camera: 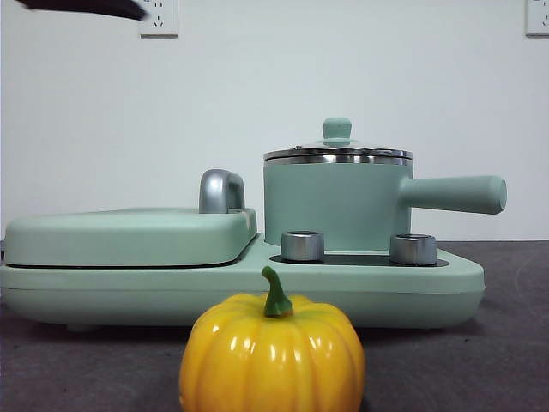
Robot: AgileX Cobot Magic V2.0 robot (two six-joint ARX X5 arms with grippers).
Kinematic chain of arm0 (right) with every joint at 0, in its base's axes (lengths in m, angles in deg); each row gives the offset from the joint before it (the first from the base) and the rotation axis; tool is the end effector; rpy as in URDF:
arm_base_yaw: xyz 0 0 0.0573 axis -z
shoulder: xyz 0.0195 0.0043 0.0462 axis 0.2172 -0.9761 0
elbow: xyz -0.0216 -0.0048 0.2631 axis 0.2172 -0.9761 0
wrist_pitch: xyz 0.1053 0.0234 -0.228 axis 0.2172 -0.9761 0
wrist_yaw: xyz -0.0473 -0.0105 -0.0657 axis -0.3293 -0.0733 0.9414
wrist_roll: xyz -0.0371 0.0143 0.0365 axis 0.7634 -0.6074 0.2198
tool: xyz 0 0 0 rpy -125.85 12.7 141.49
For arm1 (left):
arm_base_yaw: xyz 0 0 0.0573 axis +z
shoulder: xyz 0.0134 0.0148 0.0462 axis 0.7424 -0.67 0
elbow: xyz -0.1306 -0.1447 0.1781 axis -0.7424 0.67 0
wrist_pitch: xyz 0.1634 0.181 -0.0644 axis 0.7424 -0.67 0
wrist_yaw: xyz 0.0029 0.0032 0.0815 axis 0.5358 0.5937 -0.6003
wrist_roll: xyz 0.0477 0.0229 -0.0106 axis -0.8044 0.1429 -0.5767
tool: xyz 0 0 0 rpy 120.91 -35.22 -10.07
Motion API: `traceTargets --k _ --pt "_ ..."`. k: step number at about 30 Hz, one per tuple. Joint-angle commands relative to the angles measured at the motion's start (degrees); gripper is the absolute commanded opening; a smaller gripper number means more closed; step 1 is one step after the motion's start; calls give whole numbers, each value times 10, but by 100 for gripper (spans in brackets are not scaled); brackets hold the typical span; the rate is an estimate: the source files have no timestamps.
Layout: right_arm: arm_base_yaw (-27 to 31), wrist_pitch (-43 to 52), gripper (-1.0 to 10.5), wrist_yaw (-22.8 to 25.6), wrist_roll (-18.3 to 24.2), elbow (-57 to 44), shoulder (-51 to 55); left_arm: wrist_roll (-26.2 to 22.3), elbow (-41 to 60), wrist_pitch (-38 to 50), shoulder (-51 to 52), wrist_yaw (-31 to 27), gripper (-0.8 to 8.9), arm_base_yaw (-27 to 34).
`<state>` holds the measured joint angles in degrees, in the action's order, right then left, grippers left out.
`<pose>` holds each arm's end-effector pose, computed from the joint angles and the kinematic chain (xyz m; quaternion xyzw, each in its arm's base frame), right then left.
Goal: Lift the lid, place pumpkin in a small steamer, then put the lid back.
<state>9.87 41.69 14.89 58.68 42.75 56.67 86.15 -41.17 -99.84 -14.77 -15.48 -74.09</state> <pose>0.0810 0.0202 0.3432 0.1324 0.1887 0.2977 0.9264 0.1837 -0.1056 0.3437 -0.0640 0.2073 -0.4376 0.8726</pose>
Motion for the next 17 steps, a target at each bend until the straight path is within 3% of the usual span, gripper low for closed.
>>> traceTargets --k 1,9,17 --pt "-2 2 429 -1 7 9 -2 -41 -55 2 -63 -5 490 -26" --pt "-2 2 429 -1 6 9 -2 -102 -239 -29 -263 -48 490 -82" --pt "-2 2 429 -1 7 9 -2 -105 -383 -29 -427 -80 491 -110"
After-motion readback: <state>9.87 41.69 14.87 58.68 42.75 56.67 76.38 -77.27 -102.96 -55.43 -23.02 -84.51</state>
